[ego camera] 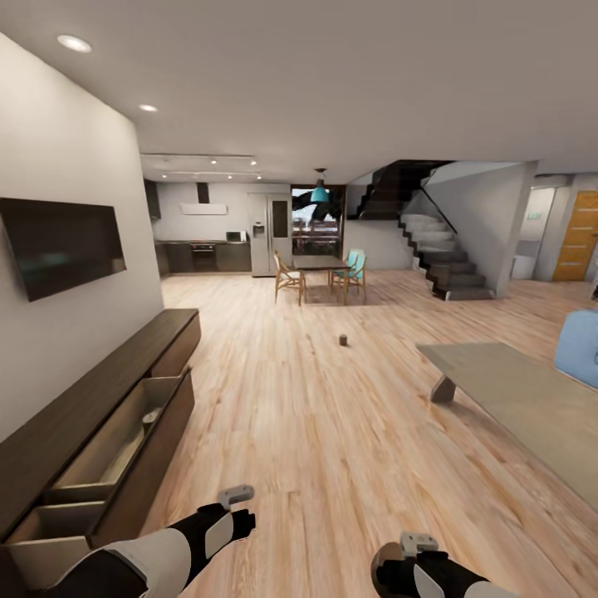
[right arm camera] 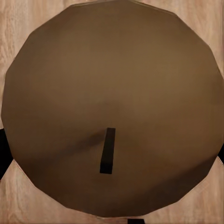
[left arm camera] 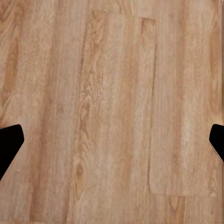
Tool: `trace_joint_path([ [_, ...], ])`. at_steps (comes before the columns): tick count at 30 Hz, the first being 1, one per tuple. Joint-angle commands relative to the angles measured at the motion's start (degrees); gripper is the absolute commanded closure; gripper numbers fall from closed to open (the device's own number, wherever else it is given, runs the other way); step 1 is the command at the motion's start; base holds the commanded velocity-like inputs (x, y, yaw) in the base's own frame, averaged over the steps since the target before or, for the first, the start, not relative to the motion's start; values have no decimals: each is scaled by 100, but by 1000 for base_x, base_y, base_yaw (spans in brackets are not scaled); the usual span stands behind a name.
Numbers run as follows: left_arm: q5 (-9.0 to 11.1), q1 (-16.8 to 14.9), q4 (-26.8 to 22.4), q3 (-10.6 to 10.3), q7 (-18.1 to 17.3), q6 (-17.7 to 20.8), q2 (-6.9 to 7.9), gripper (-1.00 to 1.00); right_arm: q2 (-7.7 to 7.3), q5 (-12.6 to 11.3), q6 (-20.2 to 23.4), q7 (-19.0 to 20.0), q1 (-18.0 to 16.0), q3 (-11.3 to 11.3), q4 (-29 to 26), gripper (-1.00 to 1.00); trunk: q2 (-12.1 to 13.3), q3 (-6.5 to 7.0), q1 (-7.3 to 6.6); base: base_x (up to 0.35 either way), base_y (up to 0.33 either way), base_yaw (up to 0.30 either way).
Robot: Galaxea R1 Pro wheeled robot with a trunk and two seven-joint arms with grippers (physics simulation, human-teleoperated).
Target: Place each of the two pumpkins and all three candles from the living room inside a cabinet in the living room (use any cabinet), then make sure every cabinet is closed, and position the cauldron so it is next to a table in the living room.
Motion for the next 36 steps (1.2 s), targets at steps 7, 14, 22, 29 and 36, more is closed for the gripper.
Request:
trace_joint_path([
  [7,48,-7,10,-48,14,13,-7,-100,4,-17,25,5,-3,38,51,100,-4,-7,3,332,0,-7],
  [14,49,-7,13,-47,14,13,-20,-100,5,-2,-216,9,-3,39,76,100,-4,-7,3,332,0,0],
  [22,49,-7,14,-48,14,13,-20,-100,14,1,-281,43,-3,44,78,100,-4,-7,3,332,0,0],
  [29,49,-7,14,-46,14,13,-20,-100,14,-5,-283,59,-3,47,73,100,-4,-7,3,332,0,0],
  [36,48,-7,14,-42,14,13,-12,-100,14,-6,-284,58,-3,47,70,100,-4,-7,3,332,0,0],
])
